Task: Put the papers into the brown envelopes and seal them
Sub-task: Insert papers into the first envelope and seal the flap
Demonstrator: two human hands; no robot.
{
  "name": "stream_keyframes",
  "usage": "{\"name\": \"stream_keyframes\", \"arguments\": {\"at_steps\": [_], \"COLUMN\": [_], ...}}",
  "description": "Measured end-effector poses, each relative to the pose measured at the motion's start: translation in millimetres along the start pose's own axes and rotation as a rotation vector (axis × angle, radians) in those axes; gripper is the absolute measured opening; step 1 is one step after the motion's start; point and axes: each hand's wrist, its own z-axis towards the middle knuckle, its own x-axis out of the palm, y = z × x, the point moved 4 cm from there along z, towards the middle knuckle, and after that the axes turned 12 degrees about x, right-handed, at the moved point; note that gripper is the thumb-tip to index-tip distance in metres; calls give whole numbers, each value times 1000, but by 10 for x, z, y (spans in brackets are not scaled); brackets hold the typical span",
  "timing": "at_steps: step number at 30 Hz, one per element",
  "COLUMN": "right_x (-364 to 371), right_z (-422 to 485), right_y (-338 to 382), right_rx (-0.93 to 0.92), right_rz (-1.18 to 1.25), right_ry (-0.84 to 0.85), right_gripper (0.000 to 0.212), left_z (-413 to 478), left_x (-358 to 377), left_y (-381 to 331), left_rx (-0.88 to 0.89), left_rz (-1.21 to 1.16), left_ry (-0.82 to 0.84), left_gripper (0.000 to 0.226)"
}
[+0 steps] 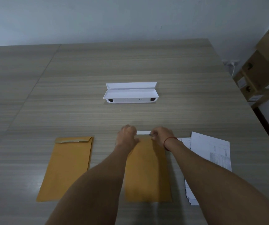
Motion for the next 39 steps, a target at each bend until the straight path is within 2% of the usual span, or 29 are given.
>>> {"name": "stream_keyframes", "arguments": {"at_steps": [3, 8, 16, 30, 36, 39], "right_x": [67, 183, 242, 280, 308, 304], "right_z": [70, 151, 207, 139, 148, 148], "right_y": [-4, 8, 20, 2, -22, -18], "right_rx": [86, 217, 309, 305, 350, 370], "right_rz": [139, 295, 368, 416, 507, 526], "right_ry": [-18, -38, -93, -200, -175, -160], "right_gripper": [15, 23, 16, 12, 13, 7], "left_z": [-22, -62, 5, 21, 11, 11], "left_x": [39, 256, 267, 251, 225, 212], "left_y": [74, 141, 127, 126, 90, 81], "left_rx": [-40, 8, 30, 18, 8, -5], "left_rz": [82, 43, 84, 117, 111, 106], "left_ry": [-3, 175, 280, 293, 286, 290], "left_gripper": [42, 63, 57, 61, 64, 63]}}
